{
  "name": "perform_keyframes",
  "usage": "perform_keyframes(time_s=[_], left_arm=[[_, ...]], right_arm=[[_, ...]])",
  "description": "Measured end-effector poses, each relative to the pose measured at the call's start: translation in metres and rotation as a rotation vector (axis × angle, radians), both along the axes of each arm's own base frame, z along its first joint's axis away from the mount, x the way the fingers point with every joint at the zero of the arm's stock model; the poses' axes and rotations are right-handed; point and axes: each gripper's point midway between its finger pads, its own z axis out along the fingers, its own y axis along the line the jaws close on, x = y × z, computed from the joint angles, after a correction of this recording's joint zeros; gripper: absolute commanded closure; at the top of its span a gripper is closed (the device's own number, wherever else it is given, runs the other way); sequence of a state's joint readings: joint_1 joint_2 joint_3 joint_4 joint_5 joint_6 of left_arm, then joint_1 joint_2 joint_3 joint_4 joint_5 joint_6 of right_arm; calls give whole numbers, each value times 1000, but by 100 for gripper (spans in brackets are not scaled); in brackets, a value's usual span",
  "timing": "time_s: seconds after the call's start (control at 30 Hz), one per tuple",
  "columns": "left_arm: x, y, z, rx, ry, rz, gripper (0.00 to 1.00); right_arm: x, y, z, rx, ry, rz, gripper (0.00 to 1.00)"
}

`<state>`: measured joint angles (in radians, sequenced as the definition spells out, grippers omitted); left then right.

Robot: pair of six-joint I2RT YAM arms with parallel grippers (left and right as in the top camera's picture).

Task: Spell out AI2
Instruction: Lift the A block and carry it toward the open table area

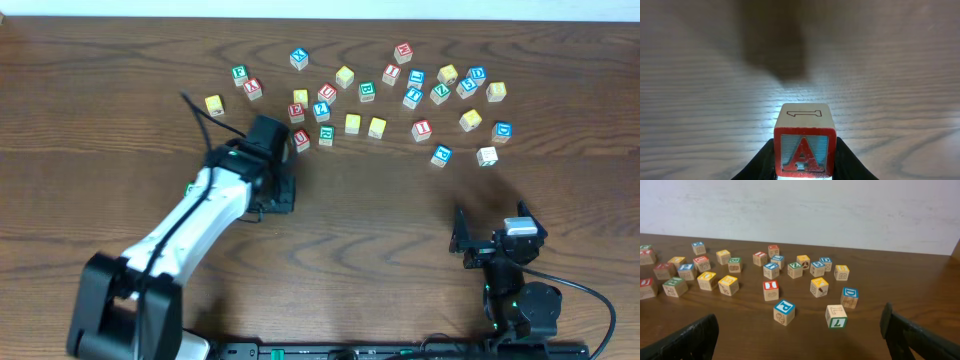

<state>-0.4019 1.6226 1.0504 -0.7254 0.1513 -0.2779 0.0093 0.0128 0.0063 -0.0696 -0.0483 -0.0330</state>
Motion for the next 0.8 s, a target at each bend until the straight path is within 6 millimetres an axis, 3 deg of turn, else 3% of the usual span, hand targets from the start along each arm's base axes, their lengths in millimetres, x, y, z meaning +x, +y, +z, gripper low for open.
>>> perform_keyframes(time_s=[0.2,0.47,0.8], left_arm=[[-2,-8,-21,26,64,-14,78],[16,-16,-14,2,11,-8,78],[26,-6,-14,60,-35,29,78]], right_arm=[[0,0,0,0,0,0,1],[0,0,0,0,0,0,1],[0,0,0,0,0,0,1]])
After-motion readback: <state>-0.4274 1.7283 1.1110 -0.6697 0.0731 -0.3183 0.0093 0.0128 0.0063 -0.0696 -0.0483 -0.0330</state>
